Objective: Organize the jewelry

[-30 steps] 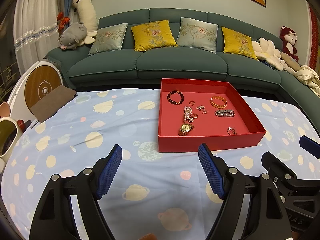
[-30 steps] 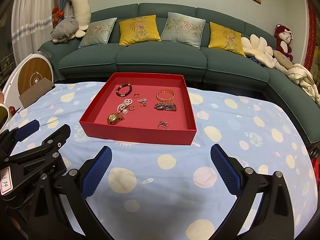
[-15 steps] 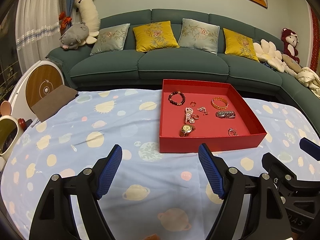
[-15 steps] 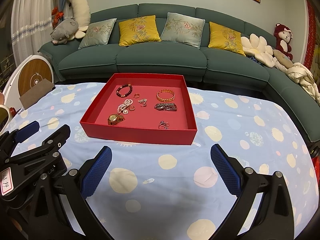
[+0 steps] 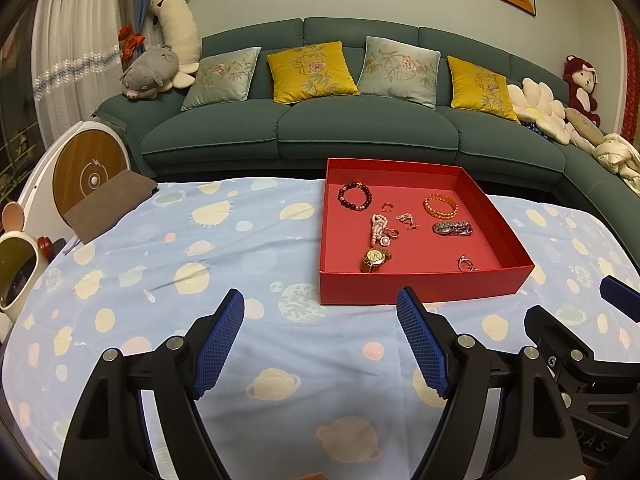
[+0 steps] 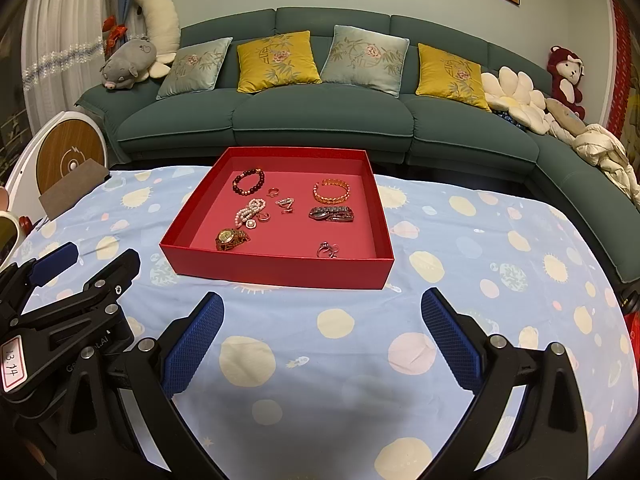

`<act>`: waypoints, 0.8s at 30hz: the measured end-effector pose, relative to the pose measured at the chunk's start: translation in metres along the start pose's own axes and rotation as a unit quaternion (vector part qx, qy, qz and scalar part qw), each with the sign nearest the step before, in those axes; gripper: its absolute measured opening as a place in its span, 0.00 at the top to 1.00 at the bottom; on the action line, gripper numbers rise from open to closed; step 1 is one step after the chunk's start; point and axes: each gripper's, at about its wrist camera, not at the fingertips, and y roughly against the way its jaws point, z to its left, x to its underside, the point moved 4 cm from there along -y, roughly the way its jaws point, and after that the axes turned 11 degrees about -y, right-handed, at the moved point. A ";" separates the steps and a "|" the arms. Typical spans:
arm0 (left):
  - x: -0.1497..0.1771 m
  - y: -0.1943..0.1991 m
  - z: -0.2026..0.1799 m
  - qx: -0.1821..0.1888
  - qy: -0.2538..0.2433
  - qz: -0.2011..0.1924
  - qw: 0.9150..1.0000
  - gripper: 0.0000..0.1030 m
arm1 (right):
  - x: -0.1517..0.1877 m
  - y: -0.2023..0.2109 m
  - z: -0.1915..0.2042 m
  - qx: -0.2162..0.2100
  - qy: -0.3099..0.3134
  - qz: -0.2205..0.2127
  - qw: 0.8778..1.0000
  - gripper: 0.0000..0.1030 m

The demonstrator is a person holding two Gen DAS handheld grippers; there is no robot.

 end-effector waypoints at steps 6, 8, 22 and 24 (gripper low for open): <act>0.002 0.000 0.001 -0.008 0.003 0.006 1.000 0.23 | 0.001 0.000 0.001 0.000 0.000 0.000 1.000 0.06; 0.003 -0.001 0.001 -0.005 0.006 0.008 1.000 0.23 | 0.001 0.000 0.000 0.000 0.000 0.000 1.000 0.06; 0.005 -0.005 0.001 0.002 0.003 0.014 1.000 0.23 | 0.003 -0.001 0.001 0.002 0.000 0.002 1.000 0.06; 0.005 -0.005 0.001 0.001 0.003 0.013 1.000 0.23 | 0.003 -0.001 0.001 0.001 -0.001 0.002 1.000 0.06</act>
